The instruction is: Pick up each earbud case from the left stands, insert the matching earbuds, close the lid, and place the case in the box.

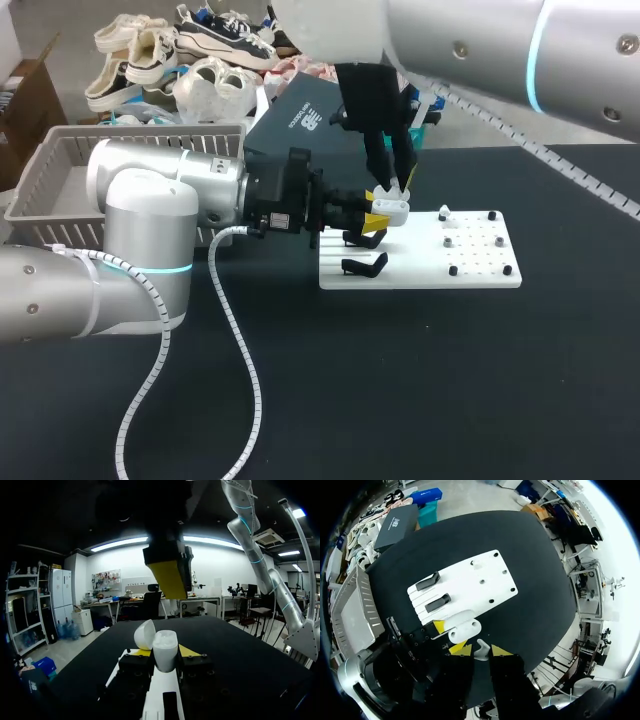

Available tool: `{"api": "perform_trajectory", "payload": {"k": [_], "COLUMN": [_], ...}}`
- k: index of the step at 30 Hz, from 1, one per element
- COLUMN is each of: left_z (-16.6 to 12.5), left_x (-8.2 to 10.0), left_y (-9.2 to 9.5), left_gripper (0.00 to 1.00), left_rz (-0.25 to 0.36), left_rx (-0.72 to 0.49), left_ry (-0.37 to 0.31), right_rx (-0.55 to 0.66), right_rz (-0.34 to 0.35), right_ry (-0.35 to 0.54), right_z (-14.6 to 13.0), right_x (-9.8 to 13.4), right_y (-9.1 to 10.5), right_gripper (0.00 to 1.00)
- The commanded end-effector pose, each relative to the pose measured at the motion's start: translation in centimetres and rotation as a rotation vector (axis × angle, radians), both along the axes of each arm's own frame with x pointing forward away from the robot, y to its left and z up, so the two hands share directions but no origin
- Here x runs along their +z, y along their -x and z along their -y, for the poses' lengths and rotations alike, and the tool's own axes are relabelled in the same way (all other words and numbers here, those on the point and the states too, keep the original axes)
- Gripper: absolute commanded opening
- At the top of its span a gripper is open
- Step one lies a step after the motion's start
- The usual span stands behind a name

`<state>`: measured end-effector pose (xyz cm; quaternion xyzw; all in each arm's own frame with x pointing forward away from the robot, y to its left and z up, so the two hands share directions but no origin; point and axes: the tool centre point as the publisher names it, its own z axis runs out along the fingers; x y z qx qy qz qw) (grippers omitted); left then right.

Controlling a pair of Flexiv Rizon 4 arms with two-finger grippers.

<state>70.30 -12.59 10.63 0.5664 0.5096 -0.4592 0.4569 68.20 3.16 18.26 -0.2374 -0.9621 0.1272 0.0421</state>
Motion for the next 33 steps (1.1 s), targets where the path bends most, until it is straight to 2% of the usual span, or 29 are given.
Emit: {"api": "perform_trajectory", "payload": {"k": [1, 8, 11, 16, 33], "left_z": [0.1, 0.1, 0.1, 0.1, 0.1], "left_x": [-0.1, -0.1, -0.1, -0.1, -0.1], "left_y": [-0.2, -0.2, -0.2, -0.2, -0.2], "left_gripper": [0.00, 0.00, 0.00, 0.00, 0.00], "left_rz": [0.000, 0.000, 0.000, 0.000, 0.000], "left_rx": [-0.004, -0.004, -0.004, -0.004, -0.004], "left_ry": [0.002, 0.002, 0.002, 0.002, 0.002], "right_rx": [-0.001, -0.001, -0.048, -0.108, -0.082], "right_rz": [0.004, 0.004, 0.007, 0.057, 0.180], "right_ry": [-0.001, -0.001, -0.021, -0.043, -0.040], "right_z": [0.1, 0.1, -0.1, 0.0, 0.9], "right_x": [0.0, 0.0, -0.5, -0.4, -0.4], "right_y": [0.2, 0.2, -0.1, -0.5, 0.5], "right_gripper": [0.00, 0.00, 0.00, 0.00, 0.00]}}
